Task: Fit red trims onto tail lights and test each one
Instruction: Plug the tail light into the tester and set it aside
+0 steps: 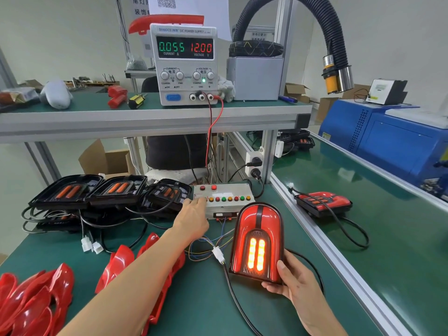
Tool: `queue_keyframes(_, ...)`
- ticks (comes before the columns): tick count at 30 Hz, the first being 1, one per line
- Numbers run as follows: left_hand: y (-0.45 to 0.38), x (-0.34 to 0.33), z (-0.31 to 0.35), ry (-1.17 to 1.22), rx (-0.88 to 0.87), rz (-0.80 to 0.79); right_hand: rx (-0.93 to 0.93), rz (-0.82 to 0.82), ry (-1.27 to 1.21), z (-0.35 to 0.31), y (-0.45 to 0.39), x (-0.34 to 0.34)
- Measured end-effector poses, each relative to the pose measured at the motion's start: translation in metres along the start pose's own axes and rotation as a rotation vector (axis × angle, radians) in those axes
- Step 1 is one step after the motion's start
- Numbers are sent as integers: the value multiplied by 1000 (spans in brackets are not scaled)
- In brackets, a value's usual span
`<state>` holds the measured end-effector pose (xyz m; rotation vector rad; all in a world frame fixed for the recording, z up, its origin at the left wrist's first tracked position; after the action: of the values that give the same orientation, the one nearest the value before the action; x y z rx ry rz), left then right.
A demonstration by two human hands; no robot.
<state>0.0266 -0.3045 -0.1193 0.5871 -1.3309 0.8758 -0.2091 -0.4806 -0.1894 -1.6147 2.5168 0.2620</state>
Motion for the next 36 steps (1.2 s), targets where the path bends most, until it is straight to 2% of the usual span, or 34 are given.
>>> queue_keyframes(6, -2, -2, 3, -111, -14, -11, -10, -16, -6, 0, 1, 0)
queue_keyframes(11, -10, 2, 7, -193, -6, -80, -18, -18, 11, 0, 1, 0)
queue_keyframes(19, -11, -3, 7, -175, 35, -76, -13, -15, 16, -5, 1, -1)
queue_keyframes(36, -15, -2, 6, -274, -15, -113, -20, -14, 26, 1, -1, 2)
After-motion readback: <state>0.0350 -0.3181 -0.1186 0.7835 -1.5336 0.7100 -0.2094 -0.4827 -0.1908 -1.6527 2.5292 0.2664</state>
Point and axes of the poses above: each hand's wrist, its own y-axis away from the middle knuckle, its own x-axis out of the back of the hand, z = x × y, the point moved 2 cm from there along -y, towards the middle knuckle, and after that the axes turned 2 degrees about -x, right-handed, at the moved point
